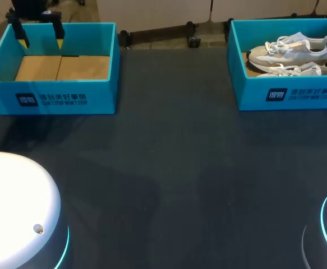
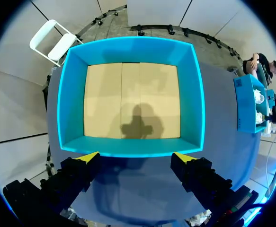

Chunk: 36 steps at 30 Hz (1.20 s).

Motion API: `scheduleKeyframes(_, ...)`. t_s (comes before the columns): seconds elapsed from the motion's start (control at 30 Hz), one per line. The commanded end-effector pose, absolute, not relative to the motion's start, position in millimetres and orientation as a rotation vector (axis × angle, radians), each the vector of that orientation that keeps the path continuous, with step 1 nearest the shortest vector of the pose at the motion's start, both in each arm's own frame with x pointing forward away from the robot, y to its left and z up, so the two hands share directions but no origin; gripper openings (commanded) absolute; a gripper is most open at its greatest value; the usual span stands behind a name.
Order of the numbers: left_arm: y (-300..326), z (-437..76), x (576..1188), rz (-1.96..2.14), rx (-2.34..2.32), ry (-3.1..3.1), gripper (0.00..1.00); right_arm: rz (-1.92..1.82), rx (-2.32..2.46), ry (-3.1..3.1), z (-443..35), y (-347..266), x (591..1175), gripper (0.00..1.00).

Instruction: Take the shoe out of the shoebox, open the shoe tongue, remove and reinsert the insole, then place the shoe into the shoebox

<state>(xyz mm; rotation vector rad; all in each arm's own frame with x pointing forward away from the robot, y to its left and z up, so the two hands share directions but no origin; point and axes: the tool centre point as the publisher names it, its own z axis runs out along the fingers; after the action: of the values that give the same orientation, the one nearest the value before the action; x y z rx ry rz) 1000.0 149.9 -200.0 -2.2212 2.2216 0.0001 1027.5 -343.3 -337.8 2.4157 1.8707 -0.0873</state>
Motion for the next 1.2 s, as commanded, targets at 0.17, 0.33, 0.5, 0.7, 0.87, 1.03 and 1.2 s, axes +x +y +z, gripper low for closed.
scheduleKeyframes(0.17, 150, -200, 1000, 0.000, -2.221, 2.222, 1.00, -0.059, 2.409, 1.865, -348, -346, 1027, 0.38)
scheduleKeyframes(0.33, 150, -200, 1000, 0.000, -2.221, 2.222, 1.00, -0.047, 2.396, 1.860, -353, -346, 1030, 0.38)
scheduleKeyframes(0.5, 150, -200, 1000, 0.000, -2.221, 2.222, 1.00, -0.037, 2.390, 1.859, -358, -346, 1031, 0.42)
scheduleKeyframes(0.7, 150, -200, 1000, 0.000, -2.221, 2.222, 1.00, -0.046, 2.395, 1.848, -365, -347, 1031, 0.40)
scheduleKeyframes(0.87, 150, -200, 1000, 0.000, -2.221, 2.222, 1.00, -0.060, 2.389, 1.843, -366, -346, 1031, 0.21)
scheduleKeyframes(1.03, 150, -200, 1000, 0.000, -2.221, 2.222, 1.00, -0.079, 2.388, 1.830, -367, -348, 1033, 0.00)
scheduleKeyframes(1.2, 150, -200, 1000, 0.000, -2.221, 2.222, 1.00, -0.084, 2.384, 1.828, -360, -350, 1033, 0.00)
